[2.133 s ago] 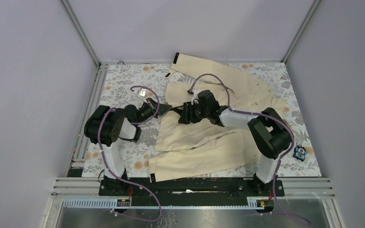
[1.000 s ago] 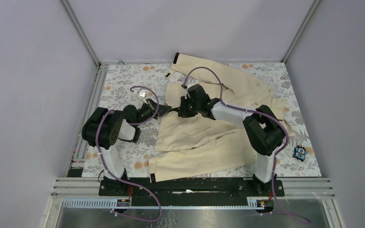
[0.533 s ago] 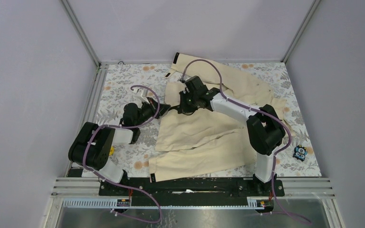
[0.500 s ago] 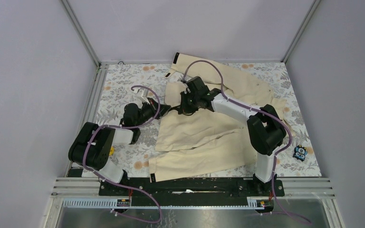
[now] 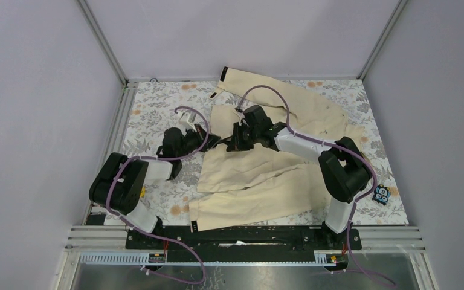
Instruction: Zip up the jacket
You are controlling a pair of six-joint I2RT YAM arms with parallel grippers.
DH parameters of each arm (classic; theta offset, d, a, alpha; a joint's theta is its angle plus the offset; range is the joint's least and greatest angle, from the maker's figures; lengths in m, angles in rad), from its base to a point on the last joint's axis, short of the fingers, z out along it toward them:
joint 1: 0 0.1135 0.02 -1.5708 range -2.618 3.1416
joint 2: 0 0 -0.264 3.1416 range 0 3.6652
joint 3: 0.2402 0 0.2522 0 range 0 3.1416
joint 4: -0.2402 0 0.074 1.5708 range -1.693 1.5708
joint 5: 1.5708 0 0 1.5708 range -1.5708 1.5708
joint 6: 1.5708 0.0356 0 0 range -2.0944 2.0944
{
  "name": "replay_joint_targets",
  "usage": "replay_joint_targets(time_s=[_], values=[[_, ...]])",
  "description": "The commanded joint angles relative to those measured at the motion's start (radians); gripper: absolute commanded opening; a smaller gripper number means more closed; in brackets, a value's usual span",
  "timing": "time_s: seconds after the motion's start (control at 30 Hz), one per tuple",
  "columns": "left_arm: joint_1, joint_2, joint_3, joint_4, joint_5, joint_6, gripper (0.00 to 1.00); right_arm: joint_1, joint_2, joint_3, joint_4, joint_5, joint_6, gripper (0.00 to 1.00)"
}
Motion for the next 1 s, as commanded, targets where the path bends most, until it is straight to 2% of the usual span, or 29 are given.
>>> replay_joint_targets(time_s=[0.0,0.13,0.23,0.33,0.47,0.53,0.63,0.73,0.87,0.97], values=[[0.011,0.051,0.109,-0.144,-0.206,0.101,0.00,0.001,-0.030,0.040,-0.083,0.052,-0.006,0.00],[0.011,0.096,0.179,-0.259,-0.248,0.116,0.00,-0.011,0.043,0.155,-0.187,0.062,-0.082,0.00],[0.026,0.101,0.190,-0.280,-0.278,0.114,0.00,-0.095,0.097,0.186,-0.221,-0.016,-0.118,0.00],[0.059,0.092,0.160,-0.228,-0.218,0.099,0.00,-0.157,0.124,0.151,-0.198,-0.039,-0.151,0.00],[0.065,0.096,0.162,-0.216,-0.164,0.099,0.00,-0.103,0.126,0.159,-0.215,-0.015,-0.182,0.00],[0.076,0.097,0.156,-0.192,-0.094,0.082,0.00,-0.103,0.125,0.157,-0.193,-0.030,-0.177,0.00],[0.096,0.104,0.152,-0.141,0.047,-0.003,0.00,-0.083,0.108,0.156,-0.161,-0.059,-0.174,0.00],[0.104,0.135,0.158,-0.121,0.105,-0.082,0.00,-0.058,0.072,0.115,-0.081,-0.083,-0.149,0.00],[0.135,0.229,0.142,0.071,0.196,-0.269,0.00,-0.046,0.089,0.111,-0.075,-0.087,-0.144,0.00],[0.156,0.315,0.129,0.234,0.243,-0.426,0.10,-0.043,0.098,0.097,-0.061,-0.092,-0.138,0.00]])
